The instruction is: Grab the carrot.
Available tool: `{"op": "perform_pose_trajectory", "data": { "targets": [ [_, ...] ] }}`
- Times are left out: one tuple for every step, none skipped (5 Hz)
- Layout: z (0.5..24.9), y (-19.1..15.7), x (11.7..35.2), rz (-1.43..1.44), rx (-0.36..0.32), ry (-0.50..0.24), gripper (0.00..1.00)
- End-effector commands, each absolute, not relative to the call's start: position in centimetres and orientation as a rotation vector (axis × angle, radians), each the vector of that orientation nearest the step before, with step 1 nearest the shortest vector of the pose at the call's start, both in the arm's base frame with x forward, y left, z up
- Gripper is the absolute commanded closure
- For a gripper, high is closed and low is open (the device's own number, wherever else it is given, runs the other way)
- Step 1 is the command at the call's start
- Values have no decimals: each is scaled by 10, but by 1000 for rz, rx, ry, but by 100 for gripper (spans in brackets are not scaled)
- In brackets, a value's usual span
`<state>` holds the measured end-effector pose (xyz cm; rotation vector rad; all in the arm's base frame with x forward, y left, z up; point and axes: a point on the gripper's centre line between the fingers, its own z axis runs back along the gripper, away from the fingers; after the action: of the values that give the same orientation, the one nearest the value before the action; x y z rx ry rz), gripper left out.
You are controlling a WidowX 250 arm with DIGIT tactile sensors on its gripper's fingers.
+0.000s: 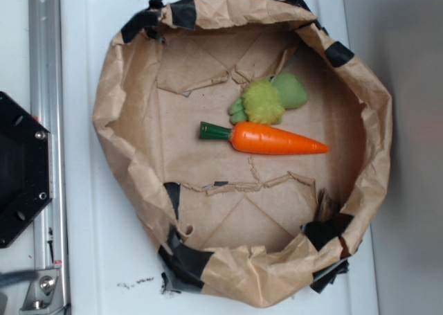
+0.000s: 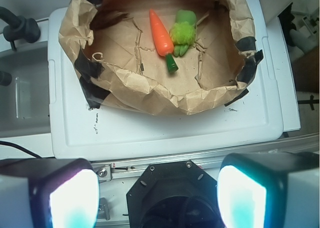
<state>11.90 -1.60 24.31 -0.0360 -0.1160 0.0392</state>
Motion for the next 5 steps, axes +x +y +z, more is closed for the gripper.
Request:
{"op": "perform_pose_trajectory", "data": {
  "targets": [
    [243, -16, 119, 39, -36, -116, 0],
    [206, -18, 154, -8, -30, -63, 0],
    [160, -29, 195, 21, -40, -53, 0],
    [122, -28, 227, 98, -37, -51, 0],
    [83, -21, 244, 65, -15, -20, 0]
  ]
}}
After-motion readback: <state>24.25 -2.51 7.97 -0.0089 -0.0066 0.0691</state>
